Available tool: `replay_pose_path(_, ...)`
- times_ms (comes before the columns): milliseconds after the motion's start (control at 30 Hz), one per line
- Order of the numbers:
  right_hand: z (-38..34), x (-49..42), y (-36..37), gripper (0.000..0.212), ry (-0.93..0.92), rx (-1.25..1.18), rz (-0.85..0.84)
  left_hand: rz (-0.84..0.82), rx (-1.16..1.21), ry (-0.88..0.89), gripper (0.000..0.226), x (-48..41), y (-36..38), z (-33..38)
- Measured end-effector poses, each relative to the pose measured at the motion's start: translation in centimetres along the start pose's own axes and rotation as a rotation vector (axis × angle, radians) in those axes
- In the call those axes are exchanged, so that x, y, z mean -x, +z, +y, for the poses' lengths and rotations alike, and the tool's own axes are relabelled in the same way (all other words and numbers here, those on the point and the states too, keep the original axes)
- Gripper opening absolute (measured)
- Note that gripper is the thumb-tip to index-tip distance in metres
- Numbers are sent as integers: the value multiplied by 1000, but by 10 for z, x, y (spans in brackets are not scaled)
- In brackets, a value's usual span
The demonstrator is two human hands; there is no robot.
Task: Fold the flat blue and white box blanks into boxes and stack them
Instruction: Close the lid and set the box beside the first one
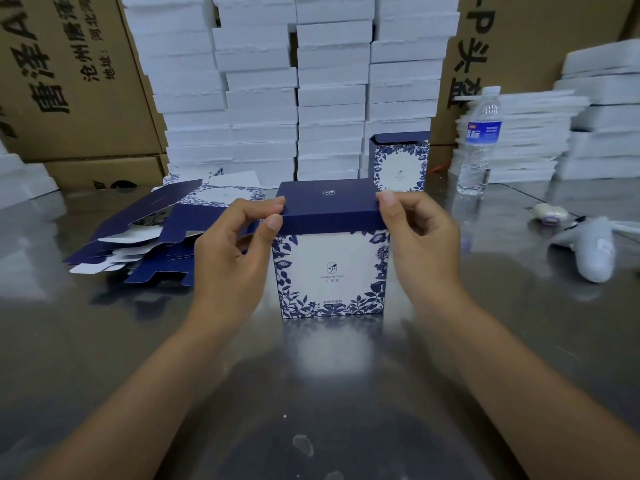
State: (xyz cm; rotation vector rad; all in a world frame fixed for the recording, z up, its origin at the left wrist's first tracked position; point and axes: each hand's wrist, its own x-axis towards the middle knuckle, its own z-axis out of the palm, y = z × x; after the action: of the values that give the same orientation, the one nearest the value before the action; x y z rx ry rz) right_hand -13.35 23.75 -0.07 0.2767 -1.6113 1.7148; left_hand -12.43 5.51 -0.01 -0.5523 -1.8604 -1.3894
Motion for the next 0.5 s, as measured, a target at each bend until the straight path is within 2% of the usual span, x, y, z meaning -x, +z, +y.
replay_pose_path(100,-2,3,0,10,-15,21,-14,21,-4,9,14,2,1,-1)
replay_pose_path(133,-1,6,-1,5,-56,100,-24,31,-5,16,19,4,3,-1)
replay_pose_path(167,0,8,-3,4,-127,242,-31,41,-4,20,25,6,5,-2)
replay_pose_path(233,0,15,-4,28,-353,577,-54,47,8,7,36,12,8,-5)
replay_pose_path(333,3,17,-2,45,-690,847,-136,12,-3,-14,47,18,12,-9)
replay_pose_path(400,7,16,-3,53,-697,935,-176,-28,-32,-10,55,20,14,-13)
replay_pose_path(500,14,13,-5,65,-574,1003,-198,-147,-25,-107,70,21,17,-17)
